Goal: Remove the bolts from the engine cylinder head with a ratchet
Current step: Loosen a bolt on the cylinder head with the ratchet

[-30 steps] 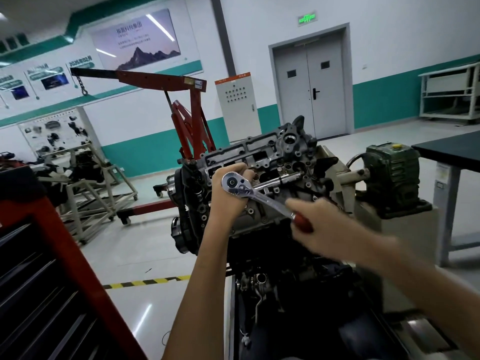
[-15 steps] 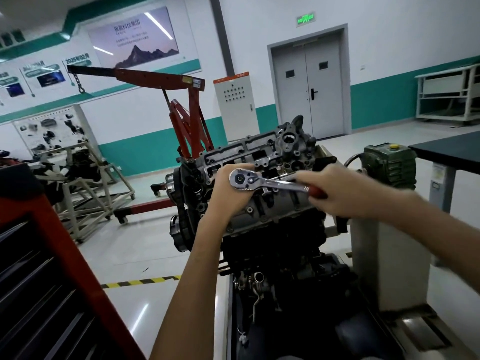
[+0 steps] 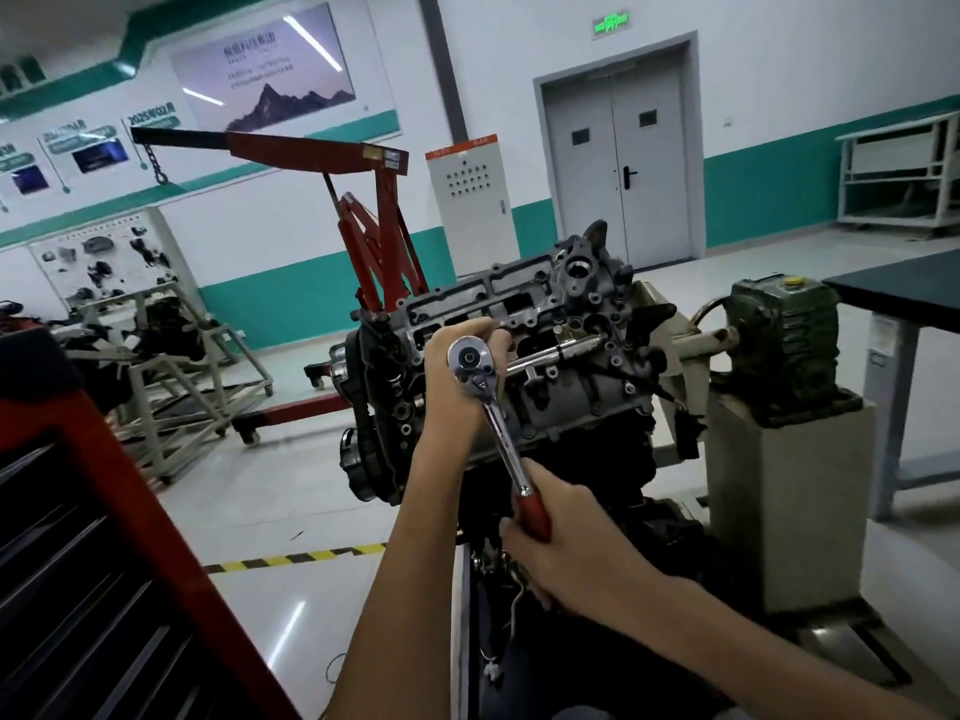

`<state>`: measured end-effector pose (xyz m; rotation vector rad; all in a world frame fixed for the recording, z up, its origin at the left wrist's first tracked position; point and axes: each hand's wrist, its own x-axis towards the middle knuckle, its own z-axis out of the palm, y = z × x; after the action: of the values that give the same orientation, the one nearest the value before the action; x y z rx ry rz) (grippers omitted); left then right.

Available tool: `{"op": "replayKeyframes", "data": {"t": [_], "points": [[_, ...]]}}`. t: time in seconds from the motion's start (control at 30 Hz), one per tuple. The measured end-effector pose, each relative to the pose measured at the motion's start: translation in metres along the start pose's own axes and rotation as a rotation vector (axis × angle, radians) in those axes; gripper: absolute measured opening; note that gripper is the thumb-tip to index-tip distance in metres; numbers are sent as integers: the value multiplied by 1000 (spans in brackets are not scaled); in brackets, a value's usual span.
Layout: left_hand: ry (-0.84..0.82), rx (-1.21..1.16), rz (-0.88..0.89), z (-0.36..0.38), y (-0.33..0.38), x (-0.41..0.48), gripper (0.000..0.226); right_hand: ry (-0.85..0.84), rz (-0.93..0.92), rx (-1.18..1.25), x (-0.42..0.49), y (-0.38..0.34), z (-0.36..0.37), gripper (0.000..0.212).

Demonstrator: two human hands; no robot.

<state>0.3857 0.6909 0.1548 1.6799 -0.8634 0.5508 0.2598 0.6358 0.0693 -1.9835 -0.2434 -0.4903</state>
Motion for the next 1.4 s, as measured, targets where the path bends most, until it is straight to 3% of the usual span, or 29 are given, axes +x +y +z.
{"op": "replayKeyframes", "data": {"t": [0.13, 0.2, 0.27, 0.37, 0.47, 0.57, 0.67, 0.8, 0.9, 0.97, 1.03, 1.1, 1.2, 1.3, 1.33, 1.4], "points": [[-72, -12, 8, -14, 3, -3, 24, -145, -130, -528, 26, -6, -89, 18], [-162, 34, 43, -17, 4, -1, 16, -107, -233, -840, 46, -19, -128, 17], [-199, 69, 58, -16, 3, 1, 14, -35, -298, -994, 57, -23, -144, 17], [-90, -22, 49, -9, -1, -2, 24, -14, -246, -829, 39, -4, -116, 24], [-6, -66, 52, 1, -2, -2, 41, 116, -167, -399, 7, 10, -52, 28], [29, -99, 22, 6, 3, -1, 39, 158, -56, 32, -5, 4, 9, 29], [6, -77, 27, 7, 2, -3, 38, 124, 2, 164, -5, -3, 23, 35], [-100, -35, 39, -7, 0, -1, 50, -39, -55, -258, 6, -3, -43, 27], [-168, -34, 27, -16, 2, 0, 47, -186, -130, -646, 38, -18, -110, 22], [-208, -26, 42, -14, 6, -1, 51, -142, -207, -894, 58, -28, -138, 14], [-179, -36, 65, -9, 6, -3, 55, -101, -214, -950, 60, -25, -141, 14], [-109, -50, 57, -5, 4, -6, 55, -81, -168, -810, 42, -11, -119, 17], [1, -73, 28, 4, 0, -7, 55, 18, -91, -359, 5, 5, -61, 20], [53, -119, 45, 14, 5, -8, 53, 12, 2, 115, -10, 3, -4, 28], [61, -106, 61, 16, 7, -8, 53, -2, 18, 191, -9, 2, 6, 30], [54, -62, 76, 13, 7, -7, 54, -16, 2, 80, -5, 3, 3, 29]]}}
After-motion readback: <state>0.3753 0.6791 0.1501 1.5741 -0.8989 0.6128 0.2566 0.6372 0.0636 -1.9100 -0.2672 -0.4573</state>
